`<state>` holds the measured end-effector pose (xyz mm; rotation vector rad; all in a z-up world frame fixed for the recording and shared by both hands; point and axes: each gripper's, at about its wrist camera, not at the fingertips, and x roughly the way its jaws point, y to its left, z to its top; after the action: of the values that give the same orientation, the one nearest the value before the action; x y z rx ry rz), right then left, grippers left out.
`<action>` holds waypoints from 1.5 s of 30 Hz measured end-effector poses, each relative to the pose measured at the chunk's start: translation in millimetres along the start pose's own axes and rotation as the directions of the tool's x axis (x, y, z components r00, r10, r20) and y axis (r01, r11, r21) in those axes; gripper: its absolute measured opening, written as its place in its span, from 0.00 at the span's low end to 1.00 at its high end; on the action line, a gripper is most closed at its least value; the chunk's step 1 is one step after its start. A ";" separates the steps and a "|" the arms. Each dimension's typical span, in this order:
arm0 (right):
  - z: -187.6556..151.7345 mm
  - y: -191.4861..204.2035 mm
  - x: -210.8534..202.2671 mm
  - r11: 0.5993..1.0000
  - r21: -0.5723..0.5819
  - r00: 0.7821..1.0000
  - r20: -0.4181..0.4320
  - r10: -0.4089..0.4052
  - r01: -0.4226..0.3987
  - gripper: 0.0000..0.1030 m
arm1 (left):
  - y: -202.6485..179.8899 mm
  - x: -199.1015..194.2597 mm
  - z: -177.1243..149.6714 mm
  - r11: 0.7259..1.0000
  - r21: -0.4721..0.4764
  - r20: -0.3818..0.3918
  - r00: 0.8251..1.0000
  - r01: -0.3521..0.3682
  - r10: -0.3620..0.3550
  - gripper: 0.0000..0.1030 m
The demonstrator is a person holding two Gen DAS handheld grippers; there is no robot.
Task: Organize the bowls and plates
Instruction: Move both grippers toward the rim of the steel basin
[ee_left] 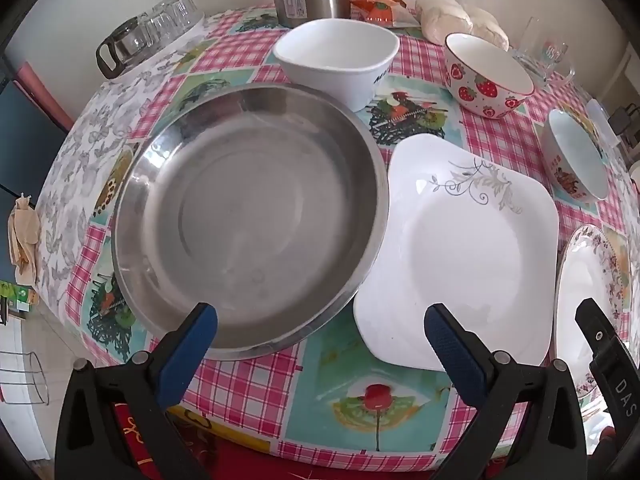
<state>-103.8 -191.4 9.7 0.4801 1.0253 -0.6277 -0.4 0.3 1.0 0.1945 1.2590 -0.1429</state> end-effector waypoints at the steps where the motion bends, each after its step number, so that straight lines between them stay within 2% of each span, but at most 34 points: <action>1: 0.0 0.1 -1.3 1.000 0.001 1.000 0.006 0.000 0.000 1.00 | 0.3 -0.8 -0.2 1.000 0.000 0.003 1.000 -0.001 0.001 1.00; 9: 1.5 0.9 -8.6 1.000 0.006 0.999 0.039 0.015 -0.015 1.00 | 4.9 -4.0 -2.3 1.000 -0.005 0.013 1.000 -0.001 0.001 1.00; 23: 0.7 2.1 -11.1 1.000 0.014 0.999 0.049 0.018 -0.018 1.00 | 5.8 -11.7 8.7 1.000 -0.004 0.012 1.000 0.000 0.000 1.00; 27: 0.3 2.8 -11.2 1.000 0.013 0.999 0.049 0.018 -0.019 1.00 | 8.9 -10.1 11.8 1.000 -0.001 -0.028 0.999 -0.017 0.017 1.00; 31: -1.0 8.9 -11.3 1.000 0.004 0.999 0.049 0.017 -0.017 1.00 | 10.4 -9.0 10.9 1.000 -0.012 -0.004 1.000 -0.016 0.016 1.00; 38: -2.3 14.7 -10.4 1.000 -0.003 0.999 0.046 0.017 -0.017 1.00 | 13.1 -9.0 11.3 0.997 -0.010 0.038 0.997 -0.072 0.072 1.00; 40: -3.4 17.6 -10.7 1.000 -0.009 0.999 0.046 0.018 -0.018 1.00 | 13.1 -11.2 11.7 0.991 -0.001 0.052 0.990 -0.134 0.134 1.00; 45: -6.3 26.7 -11.5 1.000 -0.025 0.999 0.049 0.020 -0.019 1.00 | 23.1 -9.4 11.9 0.994 -0.023 0.040 0.994 -0.103 0.104 1.00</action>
<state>-94.0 -165.0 19.3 0.4509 0.9796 -0.6067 12.7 20.1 15.0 0.2375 1.2060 -0.0443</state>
